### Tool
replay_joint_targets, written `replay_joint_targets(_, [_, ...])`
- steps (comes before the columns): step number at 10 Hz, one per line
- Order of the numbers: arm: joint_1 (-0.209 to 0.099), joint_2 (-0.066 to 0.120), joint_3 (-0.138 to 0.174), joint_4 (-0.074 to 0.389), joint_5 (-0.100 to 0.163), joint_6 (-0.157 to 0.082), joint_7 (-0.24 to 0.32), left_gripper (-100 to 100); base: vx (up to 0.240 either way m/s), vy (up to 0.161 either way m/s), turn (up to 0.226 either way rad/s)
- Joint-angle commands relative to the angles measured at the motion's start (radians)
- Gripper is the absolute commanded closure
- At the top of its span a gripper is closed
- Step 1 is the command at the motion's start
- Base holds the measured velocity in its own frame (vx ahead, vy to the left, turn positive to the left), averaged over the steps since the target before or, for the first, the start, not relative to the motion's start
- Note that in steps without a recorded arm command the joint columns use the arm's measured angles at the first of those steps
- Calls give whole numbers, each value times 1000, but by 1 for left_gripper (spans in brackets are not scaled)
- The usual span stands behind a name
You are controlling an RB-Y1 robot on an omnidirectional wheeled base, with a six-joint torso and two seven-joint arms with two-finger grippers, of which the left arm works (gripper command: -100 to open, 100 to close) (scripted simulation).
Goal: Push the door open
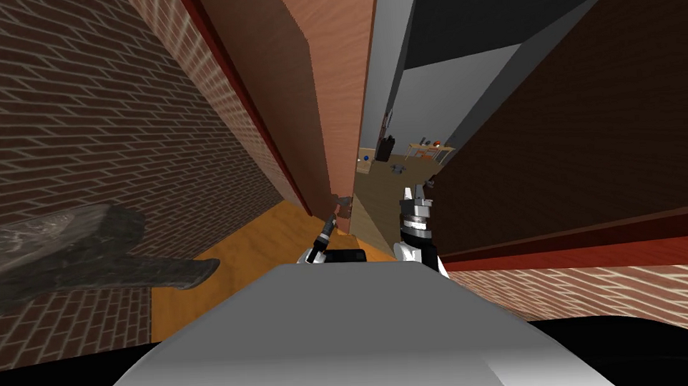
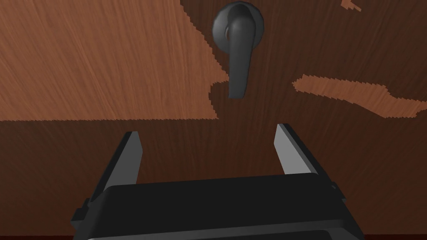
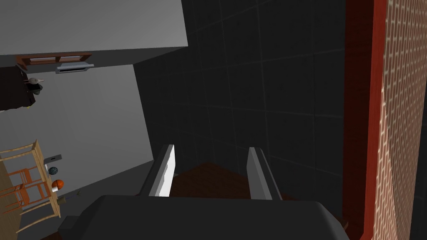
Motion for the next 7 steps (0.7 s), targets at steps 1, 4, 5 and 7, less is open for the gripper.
replay_joint_targets(1, [-10, -2, -16, 37, -2, -4, 0, -100, 79, 85, -115])
replay_joint_targets(4, [-24, -3, -33, 86, -5, -13, 2, -100, 93, 80, -74])
replay_joint_targets(5, [-30, -3, -39, 103, -5, -16, 3, -100, 66, 62, -56])
replay_joint_targets(7, [-30, -2, -40, 107, -5, -18, 3, -100, 56, 47, -35])
